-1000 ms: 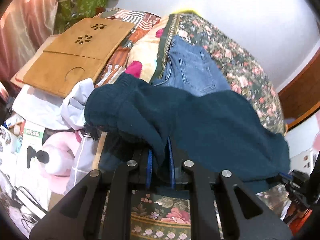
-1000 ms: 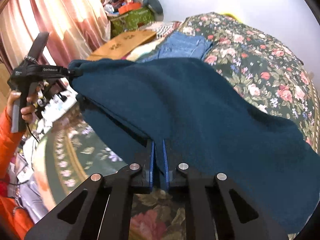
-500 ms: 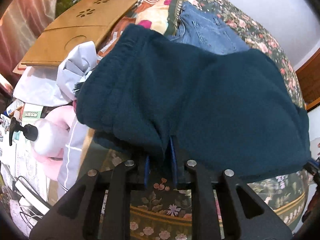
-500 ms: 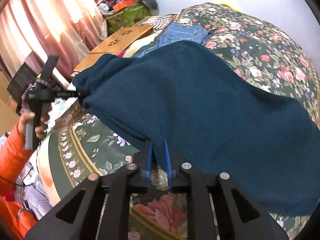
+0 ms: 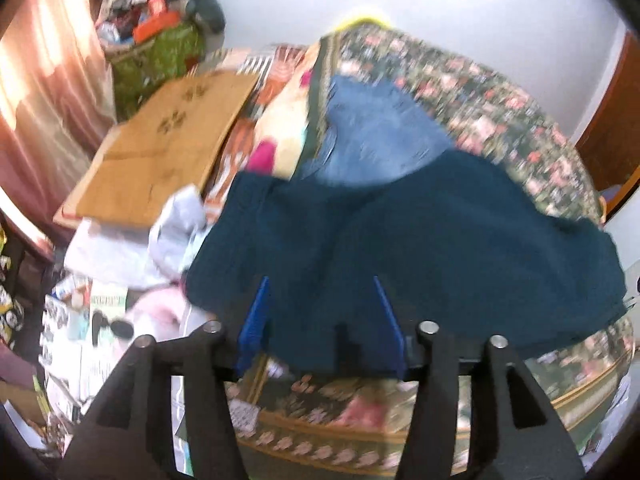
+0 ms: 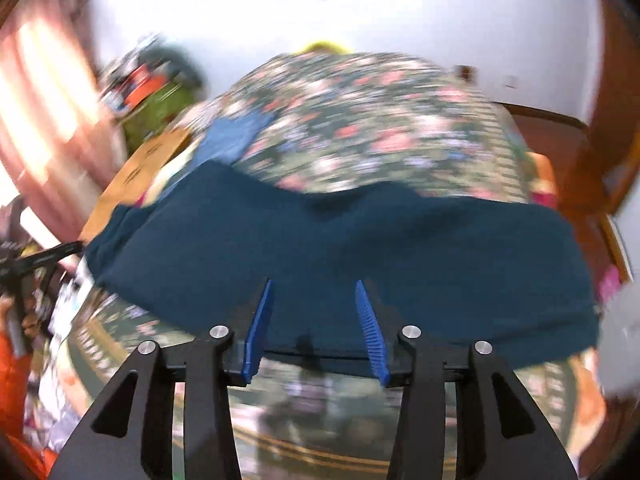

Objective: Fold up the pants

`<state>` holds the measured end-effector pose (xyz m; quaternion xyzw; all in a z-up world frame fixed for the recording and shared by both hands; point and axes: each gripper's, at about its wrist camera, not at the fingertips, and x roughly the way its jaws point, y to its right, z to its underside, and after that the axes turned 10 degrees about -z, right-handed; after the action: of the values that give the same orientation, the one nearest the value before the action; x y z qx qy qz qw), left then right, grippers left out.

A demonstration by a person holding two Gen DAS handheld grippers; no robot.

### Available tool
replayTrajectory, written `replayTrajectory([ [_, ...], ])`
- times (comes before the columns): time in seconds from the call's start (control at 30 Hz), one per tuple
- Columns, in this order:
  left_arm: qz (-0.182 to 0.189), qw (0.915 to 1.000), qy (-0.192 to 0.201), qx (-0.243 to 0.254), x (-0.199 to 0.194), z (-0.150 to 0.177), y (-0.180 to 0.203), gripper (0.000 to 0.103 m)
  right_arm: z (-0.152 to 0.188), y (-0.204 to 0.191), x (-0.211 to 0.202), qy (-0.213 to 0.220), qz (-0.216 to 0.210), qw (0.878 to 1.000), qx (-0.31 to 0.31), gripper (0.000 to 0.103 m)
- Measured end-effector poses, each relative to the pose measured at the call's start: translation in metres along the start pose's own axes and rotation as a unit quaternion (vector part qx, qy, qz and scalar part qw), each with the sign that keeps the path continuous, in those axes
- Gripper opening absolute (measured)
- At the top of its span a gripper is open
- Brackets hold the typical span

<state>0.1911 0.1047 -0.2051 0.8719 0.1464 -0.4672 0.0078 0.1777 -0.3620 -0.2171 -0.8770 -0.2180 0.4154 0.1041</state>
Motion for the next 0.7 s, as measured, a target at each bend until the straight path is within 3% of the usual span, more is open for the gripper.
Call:
replayTrajectory([
  [0.17, 0.017, 0.9994, 0.025, 0.017, -0.011, -0.028, 0.046, 0.061, 0.011, 0.082, -0.036, 0.022, 0.074, 0.995, 0.066, 0.039],
  [0.37, 0.037, 0.9978, -0.004, 0.055, 0.015, -0.035, 0.114, 0.064, 0.024, 0.182, -0.048, 0.024, 0.128, 0.980, 0.153, 0.039],
  [0.57, 0.015, 0.9933, -0.039, 0.108, 0.047, -0.021, 0.158, 0.064, 0.034, 0.253, -0.037, 0.038, 0.112, 0.961, 0.249, 0.039],
  [0.7, 0.005, 0.9933, -0.041, 0.108, 0.056, -0.017, 0.165, 0.069, 0.034, 0.276, -0.015, 0.026, 0.103, 0.955, 0.276, 0.039],
])
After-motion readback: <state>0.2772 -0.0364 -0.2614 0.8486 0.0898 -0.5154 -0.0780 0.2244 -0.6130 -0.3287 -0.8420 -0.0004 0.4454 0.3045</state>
